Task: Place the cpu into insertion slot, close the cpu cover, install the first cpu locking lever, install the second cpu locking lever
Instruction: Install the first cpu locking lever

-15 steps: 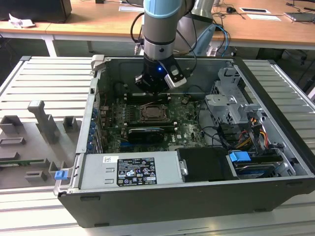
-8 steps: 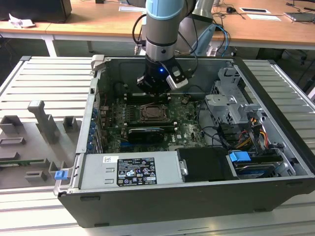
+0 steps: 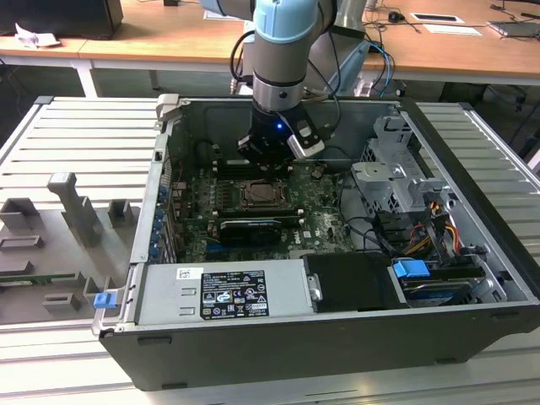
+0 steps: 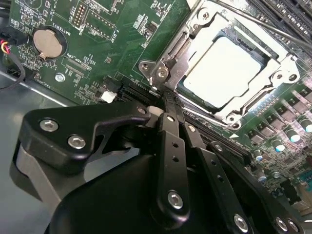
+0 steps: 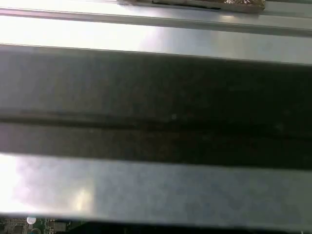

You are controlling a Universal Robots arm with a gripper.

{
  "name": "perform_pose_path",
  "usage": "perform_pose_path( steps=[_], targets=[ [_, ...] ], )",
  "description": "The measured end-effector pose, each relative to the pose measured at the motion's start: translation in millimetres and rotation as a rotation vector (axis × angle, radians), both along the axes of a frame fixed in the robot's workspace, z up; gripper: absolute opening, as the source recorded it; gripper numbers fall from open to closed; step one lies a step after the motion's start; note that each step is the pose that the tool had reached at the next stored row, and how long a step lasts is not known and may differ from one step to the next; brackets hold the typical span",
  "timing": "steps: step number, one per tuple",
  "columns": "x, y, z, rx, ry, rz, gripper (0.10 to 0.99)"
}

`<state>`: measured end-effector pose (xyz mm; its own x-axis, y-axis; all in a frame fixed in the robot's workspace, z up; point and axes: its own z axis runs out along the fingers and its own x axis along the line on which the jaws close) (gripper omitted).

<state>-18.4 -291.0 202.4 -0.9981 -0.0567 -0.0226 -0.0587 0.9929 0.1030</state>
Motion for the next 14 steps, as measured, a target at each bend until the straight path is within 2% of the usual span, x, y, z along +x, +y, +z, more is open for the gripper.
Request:
perform_pose_path(
  steps=[5,9,12,14],
  targets=[
    [0.2,0.1,2.9,-0.005,-0.0003,0.0,0.106],
    [0.4,0.0,0.0,-0.037,0.0003,0.0,0.106],
    [0.5,0.2,-1.2,-0.033,0.0002,0.0,0.106],
    [0.6,0.5,-2.0,-0.012,-0.0002,0.0,0.106]
  ],
)
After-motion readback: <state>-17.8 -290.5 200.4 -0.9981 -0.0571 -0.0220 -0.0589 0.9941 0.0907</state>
